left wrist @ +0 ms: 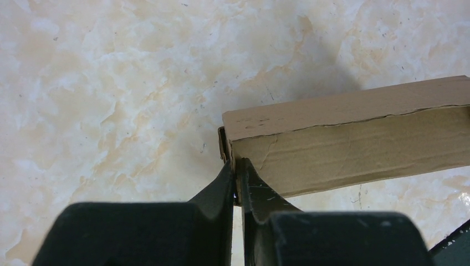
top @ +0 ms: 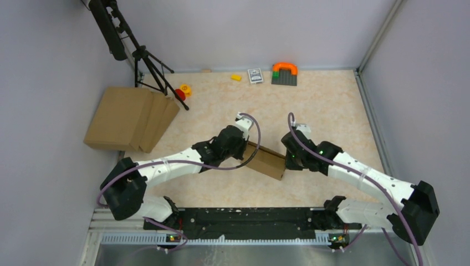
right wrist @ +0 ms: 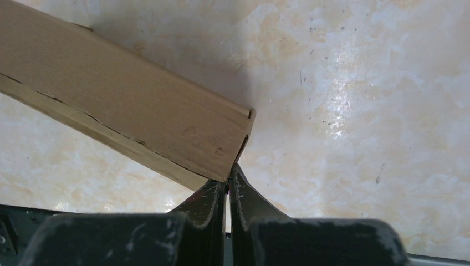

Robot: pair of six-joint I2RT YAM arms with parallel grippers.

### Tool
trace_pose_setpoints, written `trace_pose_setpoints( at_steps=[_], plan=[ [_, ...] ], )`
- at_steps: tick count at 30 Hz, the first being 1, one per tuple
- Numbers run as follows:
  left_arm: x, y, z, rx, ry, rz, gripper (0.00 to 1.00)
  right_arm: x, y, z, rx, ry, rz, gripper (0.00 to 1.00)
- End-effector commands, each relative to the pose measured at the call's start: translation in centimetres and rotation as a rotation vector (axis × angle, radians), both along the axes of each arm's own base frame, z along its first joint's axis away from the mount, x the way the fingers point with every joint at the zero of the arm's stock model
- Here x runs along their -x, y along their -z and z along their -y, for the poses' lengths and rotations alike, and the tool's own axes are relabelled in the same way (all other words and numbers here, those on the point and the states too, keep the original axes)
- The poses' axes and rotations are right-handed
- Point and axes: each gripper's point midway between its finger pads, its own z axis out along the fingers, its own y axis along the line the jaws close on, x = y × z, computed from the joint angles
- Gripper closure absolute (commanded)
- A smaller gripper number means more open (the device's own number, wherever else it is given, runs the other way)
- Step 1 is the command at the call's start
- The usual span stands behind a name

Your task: Fold the paper box

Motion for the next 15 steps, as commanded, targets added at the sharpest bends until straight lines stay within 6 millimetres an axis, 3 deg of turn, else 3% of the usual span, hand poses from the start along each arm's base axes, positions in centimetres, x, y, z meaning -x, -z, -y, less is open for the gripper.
trace_pose_setpoints(
  at_steps=[1, 7, 15],
  plan=[
    [1.2, -0.6, 0.4, 0.024, 0.034, -0.034, 0.92, -0.3, -0.4, -0.1, 0.010, 0.020, 0.026, 1.00],
    [1.7, -1.7, -0.3, 0.051, 0.021, -0.027, 0.86, -0.4, -0.5, 0.1, 0.025, 0.005, 0.040, 1.00],
    [3.1, -3.9, -2.7, 0.093, -0.004, 0.012, 0.69, -0.7, -0.7, -0.4, 0.021, -0.021, 0.058, 1.00]
  ],
)
